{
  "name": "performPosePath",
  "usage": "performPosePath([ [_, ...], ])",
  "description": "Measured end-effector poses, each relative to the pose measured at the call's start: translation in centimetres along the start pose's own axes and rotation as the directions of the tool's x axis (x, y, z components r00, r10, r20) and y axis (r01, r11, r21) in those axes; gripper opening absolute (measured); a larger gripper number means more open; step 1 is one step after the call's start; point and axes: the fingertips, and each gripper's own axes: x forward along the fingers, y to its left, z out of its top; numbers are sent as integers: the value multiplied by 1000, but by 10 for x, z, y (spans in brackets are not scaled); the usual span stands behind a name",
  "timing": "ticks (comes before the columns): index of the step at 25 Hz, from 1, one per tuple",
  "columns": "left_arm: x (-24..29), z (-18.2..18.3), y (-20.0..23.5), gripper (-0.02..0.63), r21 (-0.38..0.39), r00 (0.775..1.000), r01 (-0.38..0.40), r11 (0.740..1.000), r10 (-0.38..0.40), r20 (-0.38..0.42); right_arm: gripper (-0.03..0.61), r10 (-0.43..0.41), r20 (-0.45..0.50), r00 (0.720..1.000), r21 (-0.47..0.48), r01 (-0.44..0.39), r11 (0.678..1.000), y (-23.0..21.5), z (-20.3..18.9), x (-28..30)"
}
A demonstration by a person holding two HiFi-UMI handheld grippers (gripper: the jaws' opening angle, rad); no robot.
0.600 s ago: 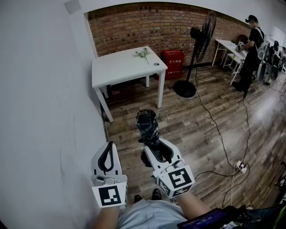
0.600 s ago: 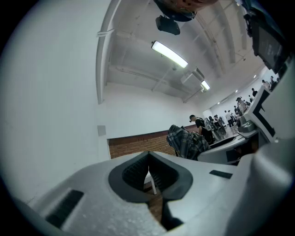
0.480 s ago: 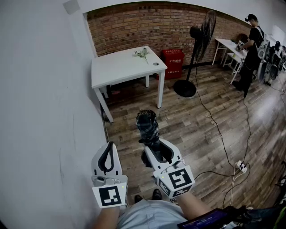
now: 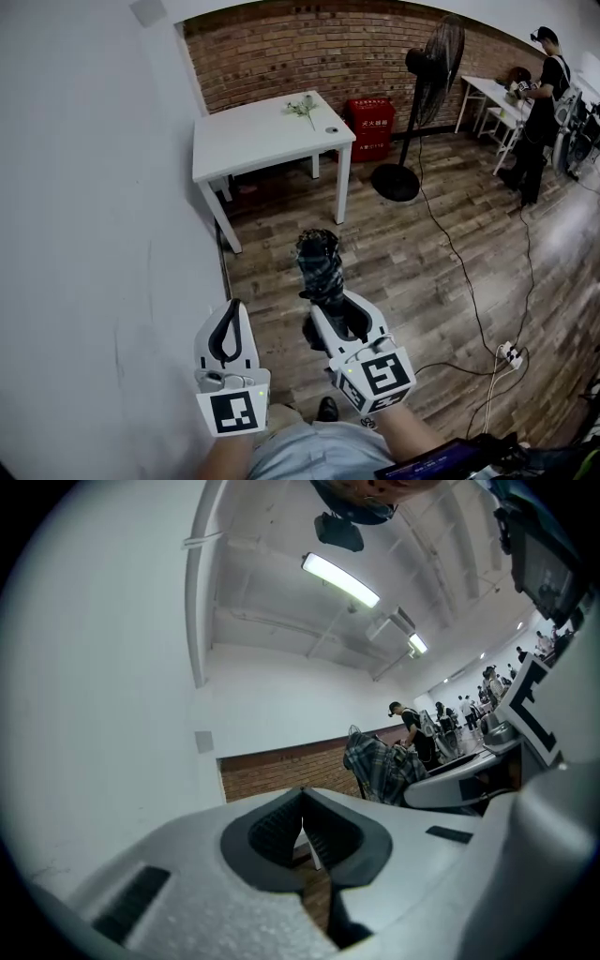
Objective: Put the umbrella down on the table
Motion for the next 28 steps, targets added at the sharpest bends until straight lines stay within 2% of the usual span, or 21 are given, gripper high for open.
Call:
performPosePath([
  [5, 11, -13, 2, 8, -9, 999, -18, 1000, 18, -39, 155, 15, -18, 1000, 9, -15, 1000, -11, -6, 14],
  [11, 41, -25, 23, 8, -22, 998, -43, 999, 42, -52, 155, 19, -37, 999, 7, -18, 1000, -24, -8, 50],
  [22, 162, -71, 86, 8, -36, 997, -20, 999, 17, -76, 155, 3, -67, 998, 8, -3, 1000, -61, -21, 178],
  [28, 222, -77, 128, 8, -35, 999, -17, 999, 16, -49, 153, 2, -40, 999, -7, -2, 1000, -71, -9, 251],
])
